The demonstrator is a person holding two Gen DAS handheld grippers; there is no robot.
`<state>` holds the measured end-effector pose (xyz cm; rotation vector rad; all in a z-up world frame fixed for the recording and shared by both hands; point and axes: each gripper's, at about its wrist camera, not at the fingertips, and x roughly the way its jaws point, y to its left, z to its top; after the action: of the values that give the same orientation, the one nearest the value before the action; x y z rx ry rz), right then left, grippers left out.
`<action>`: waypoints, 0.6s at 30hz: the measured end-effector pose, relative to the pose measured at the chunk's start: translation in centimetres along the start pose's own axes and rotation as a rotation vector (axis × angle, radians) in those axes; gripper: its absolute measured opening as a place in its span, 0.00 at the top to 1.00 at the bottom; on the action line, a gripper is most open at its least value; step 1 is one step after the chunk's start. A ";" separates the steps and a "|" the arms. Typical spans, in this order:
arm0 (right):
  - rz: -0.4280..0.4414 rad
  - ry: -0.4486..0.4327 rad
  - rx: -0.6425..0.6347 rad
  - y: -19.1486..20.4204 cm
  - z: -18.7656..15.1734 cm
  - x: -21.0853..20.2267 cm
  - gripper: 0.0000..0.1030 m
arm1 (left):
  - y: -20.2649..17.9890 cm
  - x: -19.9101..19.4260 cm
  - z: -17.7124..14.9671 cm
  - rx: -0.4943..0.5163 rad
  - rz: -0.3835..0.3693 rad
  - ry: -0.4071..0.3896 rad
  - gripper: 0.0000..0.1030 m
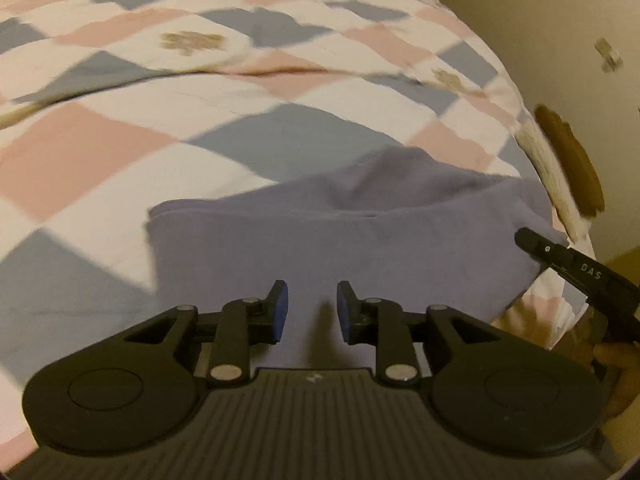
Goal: Fold clothes
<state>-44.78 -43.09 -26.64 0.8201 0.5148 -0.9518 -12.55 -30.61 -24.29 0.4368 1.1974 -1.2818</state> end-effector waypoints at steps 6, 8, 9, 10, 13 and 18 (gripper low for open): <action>-0.002 -0.117 -0.171 0.1 2.0 -1.9 0.95 | -2.7 2.3 1.2 0.064 0.012 0.022 0.81; -0.006 -0.195 -0.195 -0.4 3.0 -3.1 0.95 | -3.3 2.4 1.8 0.085 0.018 0.007 0.80; -0.008 -0.230 -0.189 -0.9 3.4 -3.5 0.95 | -3.5 2.7 2.0 0.090 0.020 0.008 0.79; -0.022 -0.238 -0.177 -1.8 3.6 -3.5 0.95 | -3.6 3.0 2.2 0.094 0.021 0.010 0.78; -0.104 -0.150 -0.101 -5.2 3.2 -1.4 0.95 | -3.9 4.5 2.4 0.102 0.036 0.032 0.77; -0.099 -0.141 -0.034 -6.5 1.9 -0.3 0.95 | -4.4 5.6 2.1 0.133 0.062 0.033 0.77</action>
<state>-50.46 -46.60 -27.76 0.6959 0.4514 -1.0808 -16.44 -36.42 -26.80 0.5894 1.1212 -1.3092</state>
